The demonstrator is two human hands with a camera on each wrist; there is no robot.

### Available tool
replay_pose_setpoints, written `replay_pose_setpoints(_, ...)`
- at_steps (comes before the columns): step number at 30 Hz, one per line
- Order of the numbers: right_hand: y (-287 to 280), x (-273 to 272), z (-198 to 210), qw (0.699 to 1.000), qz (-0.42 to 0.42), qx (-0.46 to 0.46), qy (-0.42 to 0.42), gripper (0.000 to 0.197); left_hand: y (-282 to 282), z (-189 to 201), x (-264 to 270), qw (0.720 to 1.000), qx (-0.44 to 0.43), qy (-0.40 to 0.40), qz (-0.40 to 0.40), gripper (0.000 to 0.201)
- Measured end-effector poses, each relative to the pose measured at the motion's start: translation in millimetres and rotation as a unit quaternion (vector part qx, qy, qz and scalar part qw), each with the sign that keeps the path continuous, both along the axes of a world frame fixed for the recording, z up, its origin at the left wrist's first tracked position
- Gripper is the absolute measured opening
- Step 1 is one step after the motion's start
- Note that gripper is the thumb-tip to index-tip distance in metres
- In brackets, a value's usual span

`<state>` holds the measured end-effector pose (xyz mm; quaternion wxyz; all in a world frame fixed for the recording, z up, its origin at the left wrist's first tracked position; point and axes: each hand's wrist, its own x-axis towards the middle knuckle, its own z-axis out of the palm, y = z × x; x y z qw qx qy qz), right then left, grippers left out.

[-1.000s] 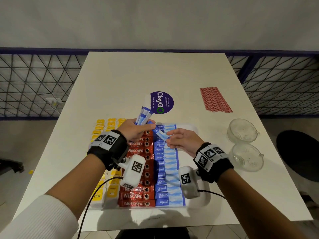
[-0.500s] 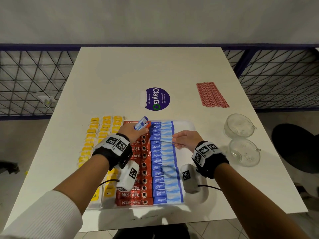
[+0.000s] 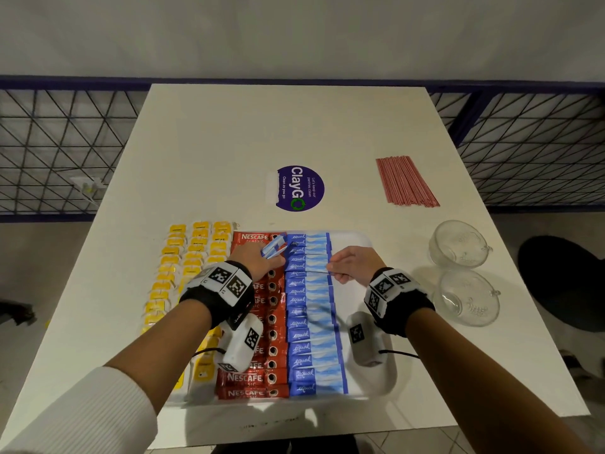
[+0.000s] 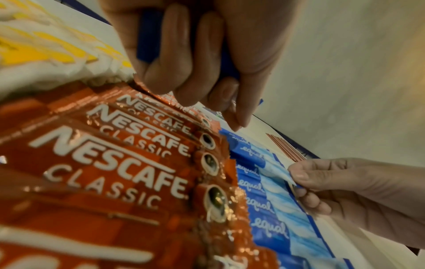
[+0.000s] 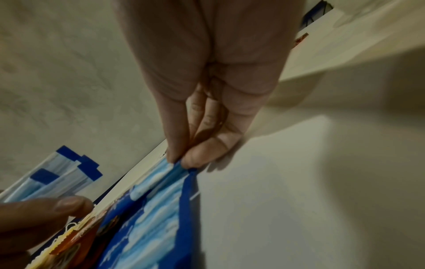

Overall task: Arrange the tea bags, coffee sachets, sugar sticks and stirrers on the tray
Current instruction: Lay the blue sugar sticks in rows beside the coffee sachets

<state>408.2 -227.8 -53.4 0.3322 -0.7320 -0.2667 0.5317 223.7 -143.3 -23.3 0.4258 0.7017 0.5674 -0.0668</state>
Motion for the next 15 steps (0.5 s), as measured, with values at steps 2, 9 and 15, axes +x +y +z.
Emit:
replay_pose_setpoints(2, 0.6, 1.1, -1.2, 1.000, 0.002, 0.002, -0.001, 0.016, 0.6, -1.3, 0.2, 1.000, -0.001, 0.003, -0.004, 0.032)
replay_pose_setpoints(9, 0.5, 3.4, -4.1, 1.000, 0.014, 0.002, -0.018, 0.014, 2.1, -1.5, 2.8, 1.000, -0.004, -0.001, -0.005, 0.027)
replay_pose_setpoints(15, 1.7, 2.8, -8.7, 1.000, 0.004, 0.004, -0.026, 0.016, 3.4, -1.2, 3.9, 1.000, 0.005, -0.010, -0.004, 0.024)
